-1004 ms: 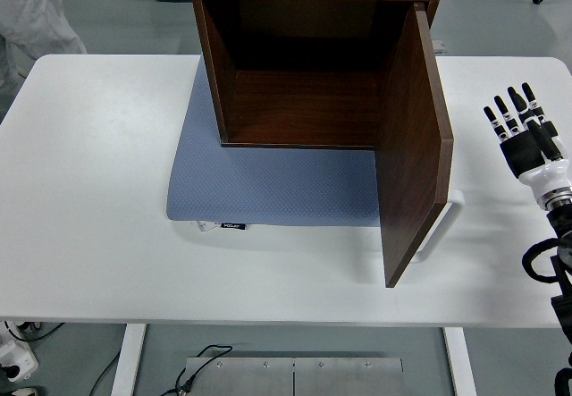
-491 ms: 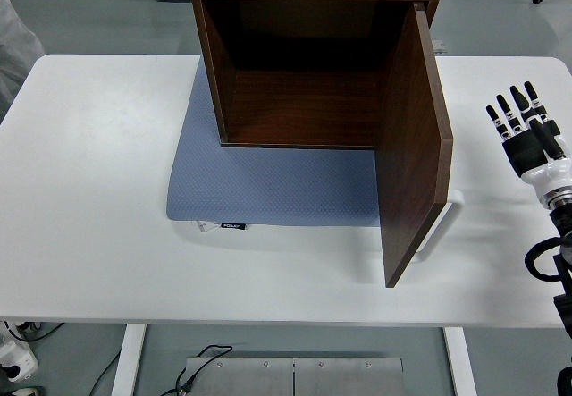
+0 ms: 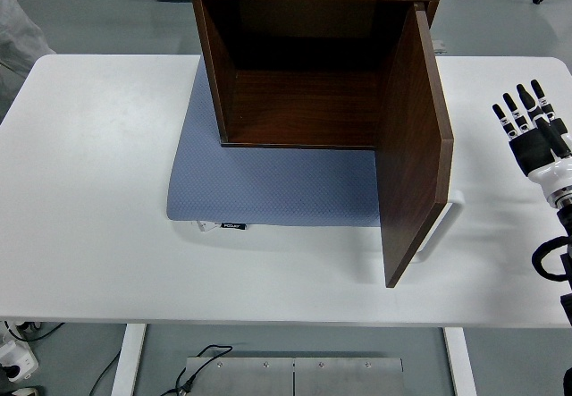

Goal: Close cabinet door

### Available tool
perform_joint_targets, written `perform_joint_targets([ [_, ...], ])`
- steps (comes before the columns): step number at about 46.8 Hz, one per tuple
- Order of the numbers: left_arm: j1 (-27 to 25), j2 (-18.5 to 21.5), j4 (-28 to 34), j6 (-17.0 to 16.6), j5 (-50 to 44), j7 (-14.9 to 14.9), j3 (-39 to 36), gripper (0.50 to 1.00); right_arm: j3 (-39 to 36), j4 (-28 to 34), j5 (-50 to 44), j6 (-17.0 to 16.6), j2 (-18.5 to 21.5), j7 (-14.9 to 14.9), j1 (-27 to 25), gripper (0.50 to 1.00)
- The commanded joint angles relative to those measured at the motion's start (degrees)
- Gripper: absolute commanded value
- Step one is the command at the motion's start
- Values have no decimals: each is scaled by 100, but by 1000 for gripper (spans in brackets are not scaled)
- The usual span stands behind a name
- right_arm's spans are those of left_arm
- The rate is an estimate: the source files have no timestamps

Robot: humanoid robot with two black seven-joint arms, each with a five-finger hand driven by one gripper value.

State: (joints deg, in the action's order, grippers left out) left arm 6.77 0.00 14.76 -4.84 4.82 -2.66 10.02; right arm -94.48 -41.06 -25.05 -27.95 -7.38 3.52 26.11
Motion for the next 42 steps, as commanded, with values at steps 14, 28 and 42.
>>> perform_joint_targets([
  [14, 0, 0, 0, 1, 1, -7, 0, 1000, 8, -8, 0, -35, -9, -18, -27, 1000],
  [28, 0, 0, 0, 1, 1, 2, 0, 1000, 9, -78, 0, -44, -44, -26, -70, 1000],
  [42, 0, 0, 0, 1, 1, 2, 0, 1000, 9, -96, 0, -158, -53, -35, -167, 1000],
])
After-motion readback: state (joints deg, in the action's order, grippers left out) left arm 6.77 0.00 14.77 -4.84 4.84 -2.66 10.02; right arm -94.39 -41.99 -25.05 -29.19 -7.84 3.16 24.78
